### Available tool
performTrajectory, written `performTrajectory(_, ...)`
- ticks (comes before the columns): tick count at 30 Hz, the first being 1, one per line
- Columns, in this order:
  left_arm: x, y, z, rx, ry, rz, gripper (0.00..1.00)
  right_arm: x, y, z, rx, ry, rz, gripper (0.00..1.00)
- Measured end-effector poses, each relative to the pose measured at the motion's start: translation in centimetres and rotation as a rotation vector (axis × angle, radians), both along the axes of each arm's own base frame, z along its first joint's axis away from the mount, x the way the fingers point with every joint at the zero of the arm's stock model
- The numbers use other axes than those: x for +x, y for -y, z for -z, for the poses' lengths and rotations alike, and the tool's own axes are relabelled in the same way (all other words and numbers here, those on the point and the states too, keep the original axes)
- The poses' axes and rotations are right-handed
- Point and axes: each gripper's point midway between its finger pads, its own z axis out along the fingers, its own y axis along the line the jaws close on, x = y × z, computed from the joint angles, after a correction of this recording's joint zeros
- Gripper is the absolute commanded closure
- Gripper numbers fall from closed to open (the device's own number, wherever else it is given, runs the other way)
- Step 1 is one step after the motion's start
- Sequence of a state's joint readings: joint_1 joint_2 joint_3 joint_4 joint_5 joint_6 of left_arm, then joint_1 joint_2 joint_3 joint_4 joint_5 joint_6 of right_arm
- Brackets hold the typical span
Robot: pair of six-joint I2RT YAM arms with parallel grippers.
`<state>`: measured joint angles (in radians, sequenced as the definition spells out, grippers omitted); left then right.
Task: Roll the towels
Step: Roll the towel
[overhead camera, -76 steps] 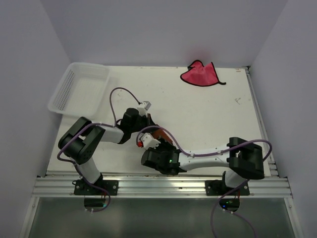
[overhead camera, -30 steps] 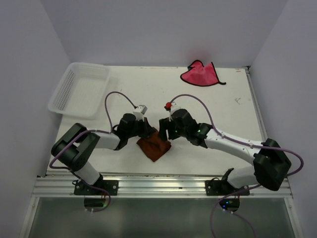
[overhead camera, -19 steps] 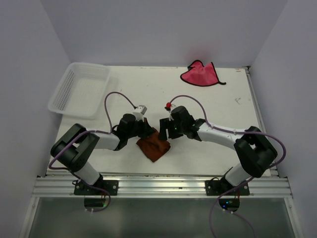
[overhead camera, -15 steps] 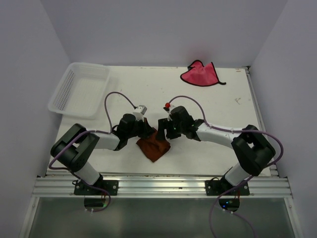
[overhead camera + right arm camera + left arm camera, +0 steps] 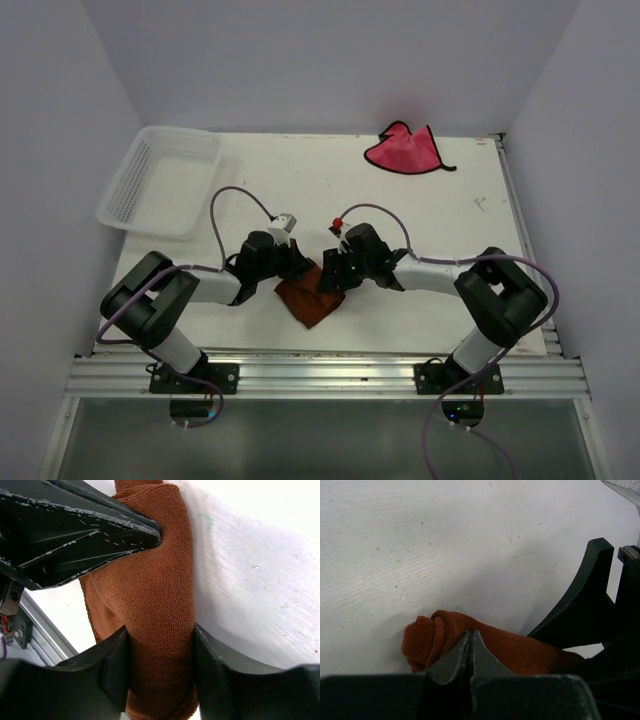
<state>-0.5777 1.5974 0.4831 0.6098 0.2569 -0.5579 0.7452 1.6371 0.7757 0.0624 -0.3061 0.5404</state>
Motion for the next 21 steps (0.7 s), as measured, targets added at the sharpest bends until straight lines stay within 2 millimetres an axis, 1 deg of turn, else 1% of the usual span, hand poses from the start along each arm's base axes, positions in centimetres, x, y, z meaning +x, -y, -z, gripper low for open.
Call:
performTrajectory(5,-0.1,0.0,-0.1,-0.001,0.001,-0.001,1.0,0.1,0.2,0.3,-0.008,0.025,-0.001,0.65)
performTrajectory(9,0.0,0.0,-0.2,0.002,-0.006,-0.003,1.0,0.1,0.3,-0.2,-0.058,0.114,-0.012,0.68)
performTrajectory(14,0.5,0.4,-0.9,0.015,-0.023,-0.005,1.0,-0.4,0.6,-1.0,-0.201,0.309,-0.023,0.68)
performTrajectory(21,1.8,0.7,-2.5,0.023,-0.047,-0.055,1.0,-0.8,2.0,-1.3,-0.471,0.569,-0.047,0.65)
